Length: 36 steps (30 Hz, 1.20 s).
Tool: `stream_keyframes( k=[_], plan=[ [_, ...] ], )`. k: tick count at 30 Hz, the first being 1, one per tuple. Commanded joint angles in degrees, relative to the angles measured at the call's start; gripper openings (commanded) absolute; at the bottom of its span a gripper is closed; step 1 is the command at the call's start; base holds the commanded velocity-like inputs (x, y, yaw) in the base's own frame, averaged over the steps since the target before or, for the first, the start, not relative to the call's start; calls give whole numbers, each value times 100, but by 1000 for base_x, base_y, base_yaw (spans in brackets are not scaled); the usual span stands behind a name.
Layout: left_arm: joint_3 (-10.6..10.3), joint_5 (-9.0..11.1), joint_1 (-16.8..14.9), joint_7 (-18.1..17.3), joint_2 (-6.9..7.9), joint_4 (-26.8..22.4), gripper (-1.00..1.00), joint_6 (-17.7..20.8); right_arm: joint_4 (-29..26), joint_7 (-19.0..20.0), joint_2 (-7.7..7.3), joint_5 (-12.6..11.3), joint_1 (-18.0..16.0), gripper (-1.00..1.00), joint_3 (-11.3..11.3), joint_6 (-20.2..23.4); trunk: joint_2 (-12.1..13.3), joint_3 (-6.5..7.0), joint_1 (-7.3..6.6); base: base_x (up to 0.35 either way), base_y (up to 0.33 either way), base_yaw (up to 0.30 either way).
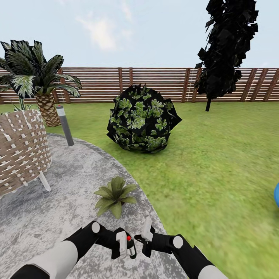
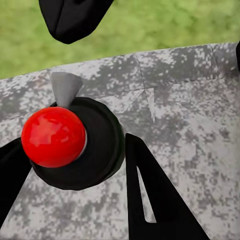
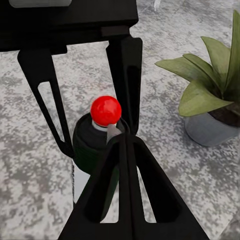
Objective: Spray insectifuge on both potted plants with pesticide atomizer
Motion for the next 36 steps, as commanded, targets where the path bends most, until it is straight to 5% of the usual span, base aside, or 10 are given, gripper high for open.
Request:
stream_keyframes(
  k=[1, 25, 31, 36],
  plan=[
    [23, -49, -3, -9, -2, -7, -100, -26, -3, -5, 1, 53, -1, -100, -6, -31, -2, -5, -1, 0, 0, 0],
    [76, -43, -14, 9, -130, 1, -100, -18, -3, -5, 1, 52, -1, -100, -6, -31, -2, -5, -1, 0, 0, 0],
    [267, -70, 1, 9, -29, 21, -100, -33, 2, -5, 1, 52, -1, -100, -6, -31, -2, -5, -1, 0, 0, 0],
    [255, -110, 74, 7, 344, 68, -100, -34, 4, -5, 1, 54, 0, -100, -6, -31, -2, -5, -1, 0, 0, 0]
  ],
)
